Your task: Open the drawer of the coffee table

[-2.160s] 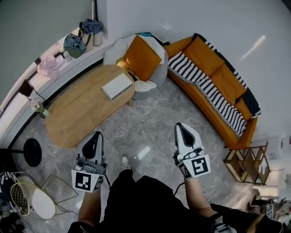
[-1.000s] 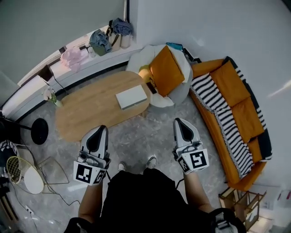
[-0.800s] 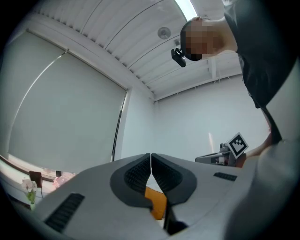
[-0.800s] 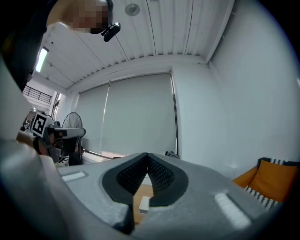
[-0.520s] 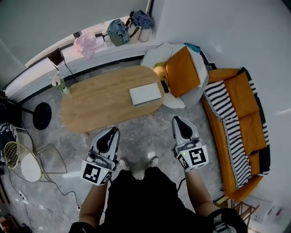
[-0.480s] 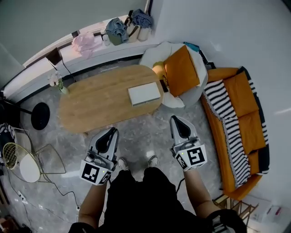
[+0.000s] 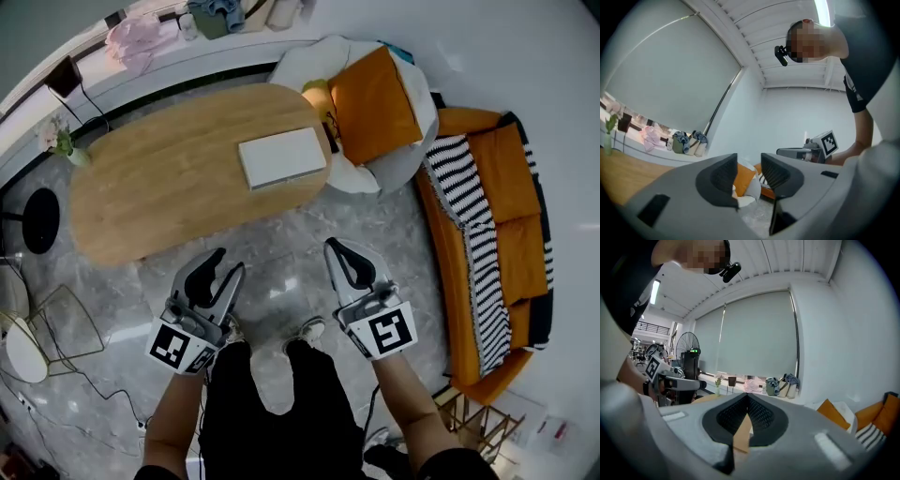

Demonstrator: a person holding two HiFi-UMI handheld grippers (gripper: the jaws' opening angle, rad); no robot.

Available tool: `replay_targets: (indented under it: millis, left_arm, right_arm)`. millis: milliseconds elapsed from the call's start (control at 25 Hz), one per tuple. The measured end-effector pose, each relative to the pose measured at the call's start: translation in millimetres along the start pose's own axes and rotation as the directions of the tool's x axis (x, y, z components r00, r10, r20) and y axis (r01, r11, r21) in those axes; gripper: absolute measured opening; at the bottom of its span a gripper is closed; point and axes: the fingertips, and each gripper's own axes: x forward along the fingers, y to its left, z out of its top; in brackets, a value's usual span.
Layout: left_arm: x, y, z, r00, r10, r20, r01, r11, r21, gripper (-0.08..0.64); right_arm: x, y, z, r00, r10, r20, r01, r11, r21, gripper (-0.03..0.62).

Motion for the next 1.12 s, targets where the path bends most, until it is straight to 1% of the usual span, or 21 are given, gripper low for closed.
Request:
replay_targets:
  millis: [40,160,280,360,520,640,720,800,880,920,1000,1080,1120]
  left_arm:
    - [4,3,-19,1.0,-0.016,-0.005,0.016,1.0,-0.008,0.16]
    - [11,19,-73,0.999,-0.033,0.002,0.033,0.998,-0.045,0.16]
    - [20,39,-128,0.999,-0.041,0.015,0.042,0.994,-0.103,0.16]
    - [28,49,-167,0.998,-0.06,0.007,0.061,0.993,-0.105,0.168]
    - [38,74,-249,0.996,-0.093,0.0,0.092,0.988,-0.122,0.186]
    - [45,93,-308,0.995,-0.1,-0.008,0.098,0.985,-0.145,0.197]
    - [50,108,-342,0.995,-0.102,-0.006,0.1,0.983,-0.155,0.212]
    - [54,123,-372,0.993,-0.121,-0.011,0.118,0.98,-0.157,0.233]
    - [58,134,-400,0.989,-0.144,-0.019,0.14,0.978,-0.155,0.243]
    - [63,140,-409,0.988,-0.154,-0.009,0.151,0.977,-0.15,0.253]
    - [78,152,-422,0.983,-0.179,0.034,0.182,0.975,-0.13,0.264]
    - [91,159,-436,0.975,-0.214,0.065,0.22,0.969,-0.112,0.269]
    - [95,162,-445,0.971,-0.228,0.077,0.236,0.965,-0.116,0.276]
  right_arm:
    - [6,1,-21,1.0,0.01,-0.008,-0.01,1.0,0.002,0.005]
    - [28,4,-82,0.999,0.039,-0.015,-0.039,0.999,0.0,0.005]
    - [51,3,-133,0.997,0.068,0.02,-0.068,0.998,0.016,0.005]
    - [64,2,-172,0.996,0.088,0.024,-0.088,0.996,0.011,0.005]
    - [96,7,-231,0.986,0.119,0.116,-0.123,0.992,0.024,0.005]
    - [108,2,-280,0.982,0.14,0.13,-0.143,0.99,0.014,0.005]
    - [115,-4,-313,0.979,0.15,0.14,-0.15,0.989,-0.008,0.005]
    - [123,-10,-345,0.978,0.143,0.149,-0.143,0.99,-0.008,0.005]
    - [129,-11,-374,0.98,0.144,0.136,-0.145,0.989,0.003,0.005]
    - [133,-14,-388,0.981,0.153,0.118,-0.152,0.988,-0.014,0.005]
    - [143,-23,-409,0.981,0.173,0.087,-0.167,0.983,-0.075,0.005]
    - [155,-26,-417,0.978,0.182,0.099,-0.17,0.978,-0.12,0.005]
    - [160,-24,-420,0.976,0.187,0.113,-0.17,0.975,-0.141,0.005]
